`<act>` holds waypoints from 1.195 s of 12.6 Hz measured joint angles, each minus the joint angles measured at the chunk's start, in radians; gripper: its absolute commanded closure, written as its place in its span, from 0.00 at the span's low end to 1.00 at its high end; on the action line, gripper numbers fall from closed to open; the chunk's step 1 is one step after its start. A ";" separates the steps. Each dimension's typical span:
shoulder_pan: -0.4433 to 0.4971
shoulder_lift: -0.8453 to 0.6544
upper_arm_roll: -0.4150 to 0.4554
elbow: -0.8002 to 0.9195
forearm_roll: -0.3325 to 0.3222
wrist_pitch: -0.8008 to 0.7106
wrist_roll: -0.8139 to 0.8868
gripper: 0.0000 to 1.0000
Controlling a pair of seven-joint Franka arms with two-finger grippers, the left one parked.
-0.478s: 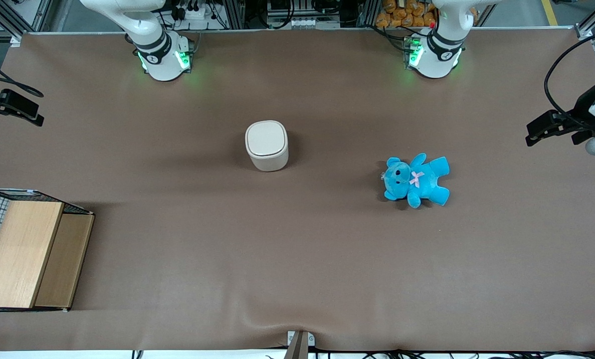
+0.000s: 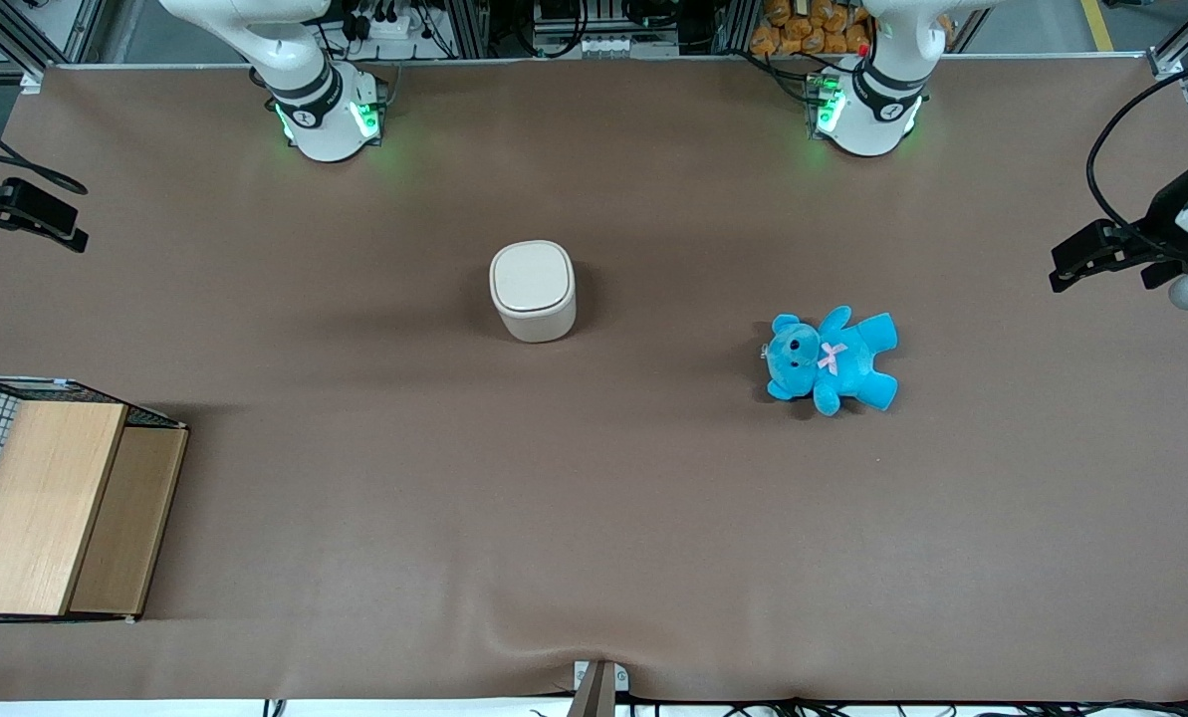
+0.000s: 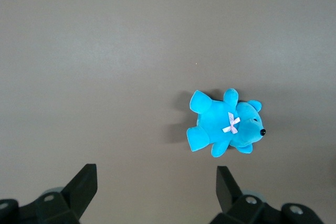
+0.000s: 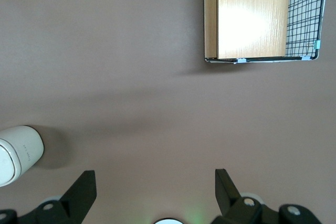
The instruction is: Open trash can with right arm
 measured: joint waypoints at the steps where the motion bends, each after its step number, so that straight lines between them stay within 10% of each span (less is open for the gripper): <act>1: 0.000 0.002 0.000 -0.001 0.001 -0.001 0.000 0.00; 5: 0.021 0.009 0.001 -0.009 0.036 -0.016 0.005 0.00; 15: 0.094 0.124 0.270 -0.065 0.162 0.070 0.434 0.84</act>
